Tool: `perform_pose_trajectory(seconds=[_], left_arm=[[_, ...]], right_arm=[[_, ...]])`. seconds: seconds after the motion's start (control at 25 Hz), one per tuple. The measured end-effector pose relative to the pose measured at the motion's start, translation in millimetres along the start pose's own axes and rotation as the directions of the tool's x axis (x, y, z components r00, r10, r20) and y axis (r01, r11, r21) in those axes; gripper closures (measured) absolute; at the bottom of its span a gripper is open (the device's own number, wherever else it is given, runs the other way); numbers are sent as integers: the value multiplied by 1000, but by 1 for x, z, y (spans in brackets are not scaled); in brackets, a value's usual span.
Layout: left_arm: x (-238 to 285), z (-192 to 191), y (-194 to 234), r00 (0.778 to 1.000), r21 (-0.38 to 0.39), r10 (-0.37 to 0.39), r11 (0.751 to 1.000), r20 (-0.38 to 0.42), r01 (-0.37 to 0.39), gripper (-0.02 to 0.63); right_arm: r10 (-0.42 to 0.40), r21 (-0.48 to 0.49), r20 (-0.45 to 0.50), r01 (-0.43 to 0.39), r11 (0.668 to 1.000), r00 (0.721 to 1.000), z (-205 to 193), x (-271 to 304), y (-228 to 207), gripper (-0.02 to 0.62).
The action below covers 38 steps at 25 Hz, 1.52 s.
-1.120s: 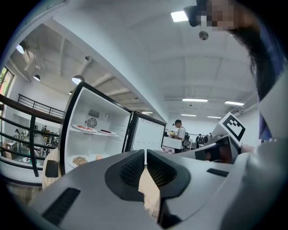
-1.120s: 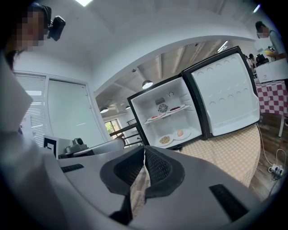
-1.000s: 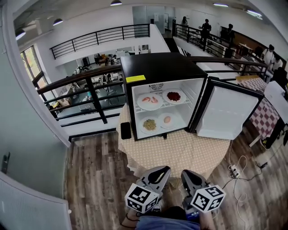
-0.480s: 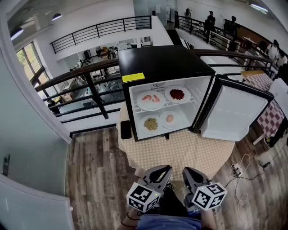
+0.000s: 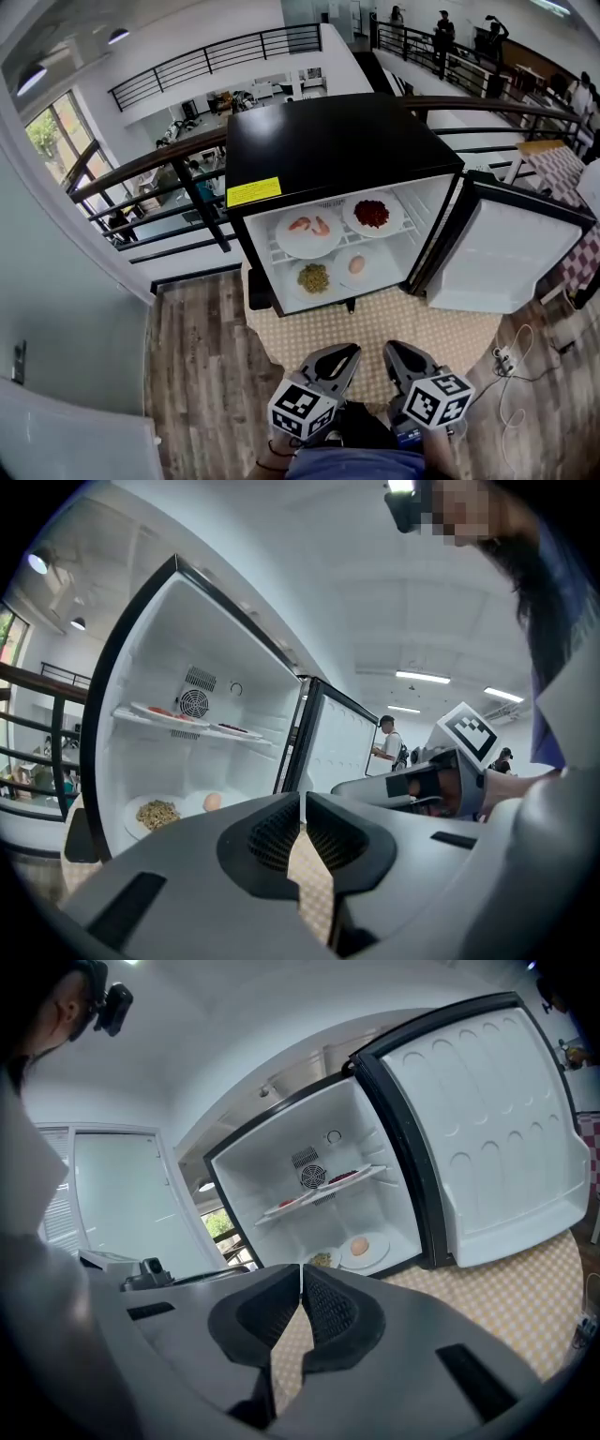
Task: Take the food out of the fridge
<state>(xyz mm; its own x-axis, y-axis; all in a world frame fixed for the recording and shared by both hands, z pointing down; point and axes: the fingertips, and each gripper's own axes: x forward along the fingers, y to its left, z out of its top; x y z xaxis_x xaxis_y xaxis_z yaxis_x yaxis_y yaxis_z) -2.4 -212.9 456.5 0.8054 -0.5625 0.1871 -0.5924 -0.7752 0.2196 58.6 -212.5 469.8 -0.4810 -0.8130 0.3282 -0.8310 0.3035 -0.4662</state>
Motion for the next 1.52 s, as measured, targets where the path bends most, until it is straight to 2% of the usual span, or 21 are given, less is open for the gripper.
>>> perform_pose_trajectory(seconds=[0.24,0.6,0.84,1.0,1.08,1.16,1.52], left_arm=[[34,-8,28,999,-60,-10,998,-35,8,584],[76,-37,73,995,-90,20,995,-100,-29,584],[100,-57,106,993,-187,43,980,-113,-64,584],[118,-75,128,988,-259,52,962,-145,-89,583],[123,-83,137,983,-265,59,959,-175,-105,581],[129,-90,143,978,-274,57,955,-201,-112,566],[153,-104,167,964,-344,67,926,-257,-156,456]], right_arm=[[-4,16,-31,4,1000,1000,16,36,-25,574],[-18,25,-79,20,999,997,16,84,-68,574],[-16,18,-140,19,1000,990,6,122,-101,573],[-37,49,-160,46,998,986,1,148,-127,572],[-46,77,-177,60,995,983,-4,161,-138,539],[-57,108,-190,79,991,980,-8,173,-147,480],[-175,199,-196,214,957,965,-8,210,-195,465]])
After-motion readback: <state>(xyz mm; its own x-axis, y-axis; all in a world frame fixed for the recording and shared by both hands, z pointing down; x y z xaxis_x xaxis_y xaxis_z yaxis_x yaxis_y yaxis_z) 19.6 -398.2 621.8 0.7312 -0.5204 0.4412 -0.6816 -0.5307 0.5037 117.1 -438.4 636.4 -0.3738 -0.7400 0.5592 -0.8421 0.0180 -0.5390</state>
